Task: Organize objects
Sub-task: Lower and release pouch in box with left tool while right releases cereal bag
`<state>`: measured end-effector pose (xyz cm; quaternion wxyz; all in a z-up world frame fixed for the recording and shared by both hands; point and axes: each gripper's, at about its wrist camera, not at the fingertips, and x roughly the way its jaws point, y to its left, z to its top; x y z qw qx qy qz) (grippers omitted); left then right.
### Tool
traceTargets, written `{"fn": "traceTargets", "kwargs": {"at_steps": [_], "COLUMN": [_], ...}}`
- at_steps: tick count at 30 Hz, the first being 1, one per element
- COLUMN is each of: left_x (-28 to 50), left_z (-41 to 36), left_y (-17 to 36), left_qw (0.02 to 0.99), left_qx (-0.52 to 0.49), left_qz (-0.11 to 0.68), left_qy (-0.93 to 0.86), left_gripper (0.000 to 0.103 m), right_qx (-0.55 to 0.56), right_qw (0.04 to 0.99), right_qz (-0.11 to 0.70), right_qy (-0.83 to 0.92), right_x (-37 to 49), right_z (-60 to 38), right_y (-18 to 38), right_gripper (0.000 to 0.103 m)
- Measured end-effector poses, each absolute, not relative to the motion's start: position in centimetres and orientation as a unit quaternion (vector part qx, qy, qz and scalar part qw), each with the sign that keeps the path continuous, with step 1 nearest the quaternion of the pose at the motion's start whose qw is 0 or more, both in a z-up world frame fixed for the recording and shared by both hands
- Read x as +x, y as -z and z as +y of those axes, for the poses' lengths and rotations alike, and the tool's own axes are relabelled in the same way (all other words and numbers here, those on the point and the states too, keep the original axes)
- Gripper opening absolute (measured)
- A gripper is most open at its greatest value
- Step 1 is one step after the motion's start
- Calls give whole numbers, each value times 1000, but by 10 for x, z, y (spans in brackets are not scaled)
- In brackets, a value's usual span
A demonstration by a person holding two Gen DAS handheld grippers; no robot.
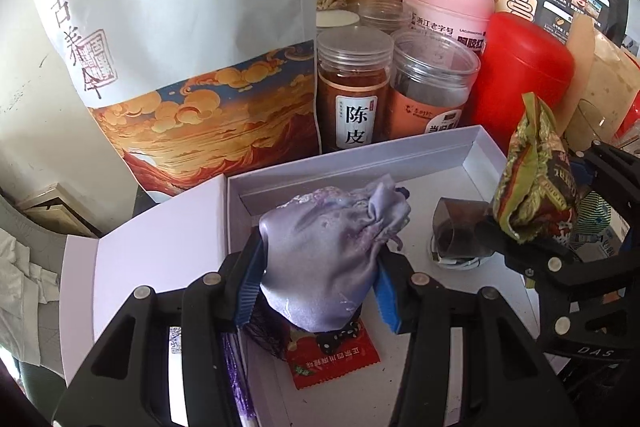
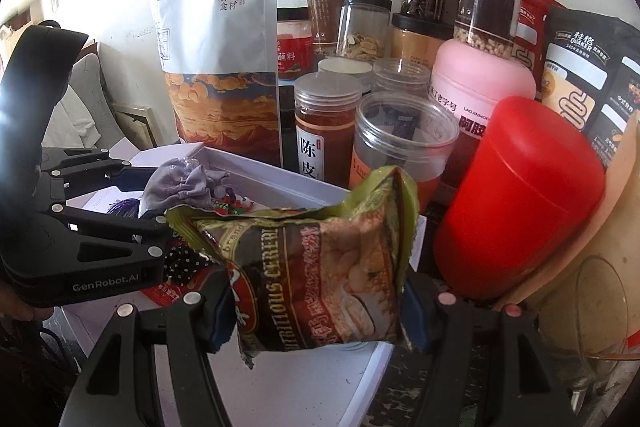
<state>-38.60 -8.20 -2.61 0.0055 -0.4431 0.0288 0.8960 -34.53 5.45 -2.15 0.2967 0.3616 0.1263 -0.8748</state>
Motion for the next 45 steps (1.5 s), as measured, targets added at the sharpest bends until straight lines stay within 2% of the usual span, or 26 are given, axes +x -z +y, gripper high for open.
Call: {"fn": "traceTargets", "kwargs": {"at_steps": [8, 13, 16, 19, 30, 45], "left_x": [-391, -392, -395, -398, -387, -367], "left_z": [-81, -77, -79, -83, -81, -83], "left_y": [42, 52, 58, 62, 45, -5], "left_qw": [16, 16, 9, 11, 14, -6], "left_qx": [-465, -477, -488, -500, -489, -460], "left_qz": [26, 33, 26, 6, -12, 24], "left_qy": [-885, -878, -873, -866, -872, -887], "left_gripper": [48, 52, 57, 62, 65, 65], "right_qx": [376, 384, 392, 391, 385, 358], "right_qw": [314, 315, 303, 304, 291, 292], "right_qz": [138, 139, 146, 154, 161, 155], "right_qy": [861, 857, 856, 855, 861, 873], "right_x": [-342, -342, -344, -343, -336, -304], "right_z": [46, 46, 45, 43, 47, 56], "right_y": [35, 38, 40, 40, 32, -6], "right_gripper": [68, 68, 77, 78, 80, 80]}}
